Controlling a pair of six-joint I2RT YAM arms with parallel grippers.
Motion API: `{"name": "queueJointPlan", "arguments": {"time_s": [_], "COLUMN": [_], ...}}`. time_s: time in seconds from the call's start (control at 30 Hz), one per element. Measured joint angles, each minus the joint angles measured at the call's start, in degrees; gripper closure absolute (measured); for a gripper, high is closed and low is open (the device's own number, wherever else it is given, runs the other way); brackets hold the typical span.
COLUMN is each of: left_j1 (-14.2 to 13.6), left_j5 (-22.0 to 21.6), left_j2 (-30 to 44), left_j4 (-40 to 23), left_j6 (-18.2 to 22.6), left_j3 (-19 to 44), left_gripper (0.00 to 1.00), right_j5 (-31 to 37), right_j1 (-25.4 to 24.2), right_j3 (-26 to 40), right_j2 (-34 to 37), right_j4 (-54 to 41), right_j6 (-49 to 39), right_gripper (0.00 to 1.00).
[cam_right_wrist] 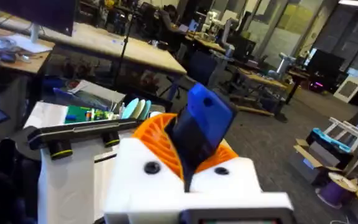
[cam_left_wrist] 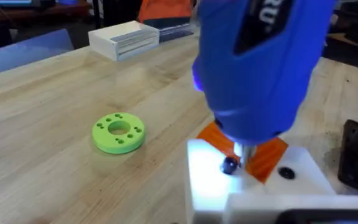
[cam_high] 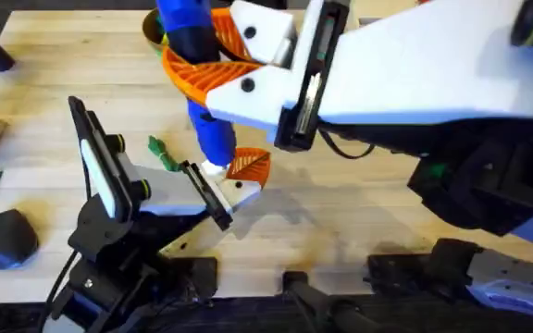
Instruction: Pick up the gripper from the table and insert it into the empty holder that is missing its gripper. Then pick up a screw, insert it into the mounting hole, and use the screwdriver to tighten it. Finally, clean up the table by picking up the vegetable and placing it into the bucket.
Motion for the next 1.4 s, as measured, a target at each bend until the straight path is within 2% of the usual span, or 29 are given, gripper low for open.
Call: {"name": "queueJointPlan", "arguments": {"time_s": [0.37,0.53,1.4], "left_j1": [0.0,0.0,0.0], "left_j5": [0.0,0.0,0.0], "left_j2": [0.0,0.0,0.0], "left_j4": [0.0,0.0,0.0], "left_j6": [0.0,0.0,0.0], "left_j3": [0.0,0.0,0.0], "left_gripper": [0.997,0.997,0.997], "right_j5": [0.0,0.0,0.0], "right_j1": [0.0,0.0,-1.3], "right_j3": [0.0,0.0,0.0], "right_j2": [0.0,0.0,0.1], "right_j4": [0.2,3.1,1.0], "right_j6": [-0.9,-1.0,-1.3], "right_gripper": [0.996,0.996,0.996]}}
